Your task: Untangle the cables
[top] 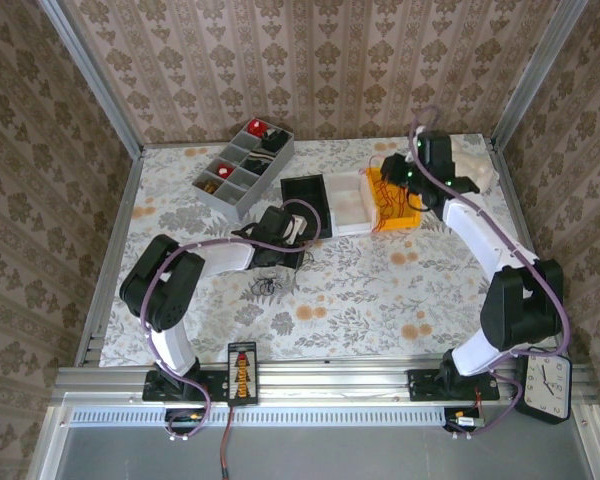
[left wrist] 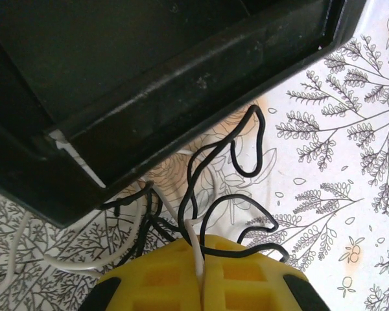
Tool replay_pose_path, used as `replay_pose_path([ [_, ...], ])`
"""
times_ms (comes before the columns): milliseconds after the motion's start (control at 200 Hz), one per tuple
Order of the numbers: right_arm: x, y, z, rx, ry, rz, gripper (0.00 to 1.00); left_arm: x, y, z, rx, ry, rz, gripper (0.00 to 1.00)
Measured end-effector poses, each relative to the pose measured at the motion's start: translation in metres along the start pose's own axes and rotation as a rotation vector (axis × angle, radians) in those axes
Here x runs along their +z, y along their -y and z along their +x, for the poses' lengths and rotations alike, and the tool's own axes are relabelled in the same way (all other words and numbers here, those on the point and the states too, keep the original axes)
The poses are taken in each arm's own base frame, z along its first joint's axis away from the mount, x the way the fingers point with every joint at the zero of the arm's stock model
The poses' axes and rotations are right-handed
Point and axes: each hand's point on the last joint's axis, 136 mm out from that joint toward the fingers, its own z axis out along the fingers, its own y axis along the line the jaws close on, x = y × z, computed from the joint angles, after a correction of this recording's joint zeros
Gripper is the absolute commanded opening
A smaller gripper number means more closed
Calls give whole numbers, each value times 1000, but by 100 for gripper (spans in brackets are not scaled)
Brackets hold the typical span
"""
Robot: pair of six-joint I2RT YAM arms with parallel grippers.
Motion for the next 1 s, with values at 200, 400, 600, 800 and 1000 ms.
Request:
replay_pose_path([
  [200,19,25,-64,-61,155,148,6,0,1,0,4,1,-7,0],
  [400,66,57,-56,-95,149,257,6,4,-1,3,1,-16,-16,0],
  [600,88,78,-10,-105,79,309,5,8,-2,1,-1,-33,-21,0],
  [800,93,105,45,-100,-12,361,5,10,-3,2,-3,-44,-23,0],
  [1000,92,116,55,-81,-31,392,5,10,-2,2,-3,-43,-23,0],
])
